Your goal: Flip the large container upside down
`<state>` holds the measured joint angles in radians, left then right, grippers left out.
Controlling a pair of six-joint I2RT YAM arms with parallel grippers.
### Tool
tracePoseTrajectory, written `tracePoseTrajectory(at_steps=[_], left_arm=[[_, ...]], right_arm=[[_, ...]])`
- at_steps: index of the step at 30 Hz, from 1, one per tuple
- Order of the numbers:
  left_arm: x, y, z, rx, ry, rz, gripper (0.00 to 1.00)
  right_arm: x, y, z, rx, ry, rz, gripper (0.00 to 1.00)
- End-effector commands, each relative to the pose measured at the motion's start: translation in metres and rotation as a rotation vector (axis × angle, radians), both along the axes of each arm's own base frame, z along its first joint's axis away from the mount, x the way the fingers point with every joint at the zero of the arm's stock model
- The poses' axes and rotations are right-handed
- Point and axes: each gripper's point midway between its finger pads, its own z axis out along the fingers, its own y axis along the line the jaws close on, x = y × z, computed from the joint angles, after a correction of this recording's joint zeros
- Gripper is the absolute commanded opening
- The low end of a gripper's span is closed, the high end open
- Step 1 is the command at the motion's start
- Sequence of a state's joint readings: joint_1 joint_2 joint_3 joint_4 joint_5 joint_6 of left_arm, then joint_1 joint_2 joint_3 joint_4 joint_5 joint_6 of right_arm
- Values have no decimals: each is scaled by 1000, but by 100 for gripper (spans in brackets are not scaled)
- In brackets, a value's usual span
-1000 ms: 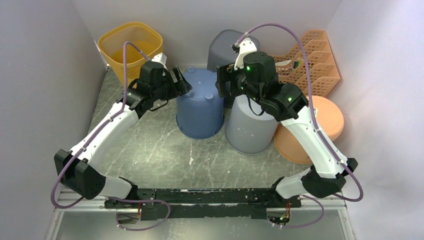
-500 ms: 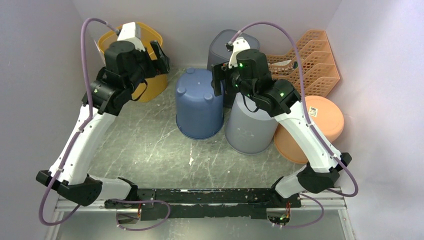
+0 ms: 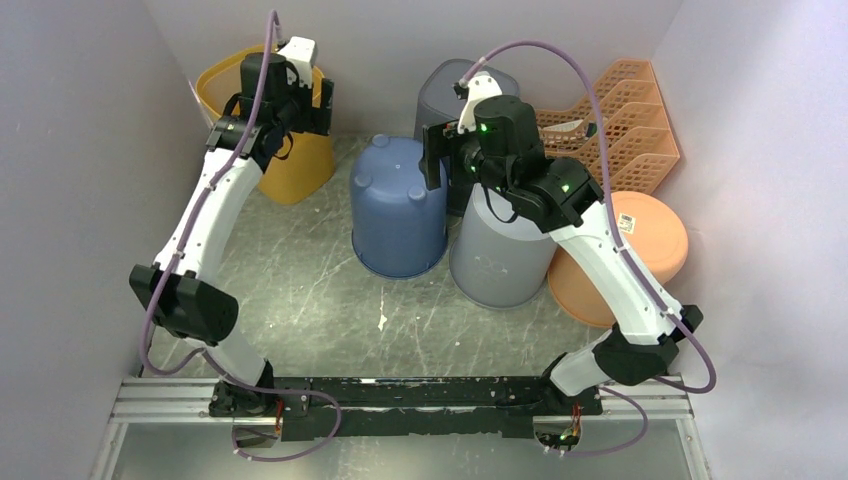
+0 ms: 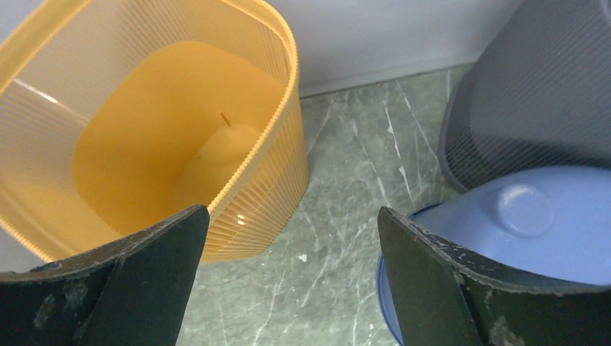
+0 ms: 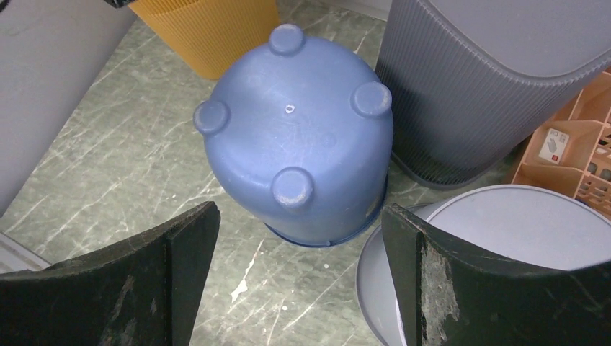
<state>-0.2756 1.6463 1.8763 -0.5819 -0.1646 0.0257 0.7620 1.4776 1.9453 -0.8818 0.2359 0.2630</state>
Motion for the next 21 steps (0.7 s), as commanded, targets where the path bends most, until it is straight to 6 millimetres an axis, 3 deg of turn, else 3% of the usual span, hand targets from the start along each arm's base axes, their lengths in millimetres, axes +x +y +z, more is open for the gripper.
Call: tracePoseTrajectory(at_steps=[1, 10, 21], left_arm=[[12, -2, 34, 27, -129, -144, 100], [40, 7, 1, 93, -26, -189, 100], [46, 8, -42, 98, 102, -229, 98]], right_arm=[[-5, -11, 14, 33, -28, -31, 84], [0, -19, 11, -8, -34, -61, 84], [11, -25, 10, -32, -46, -76, 85]])
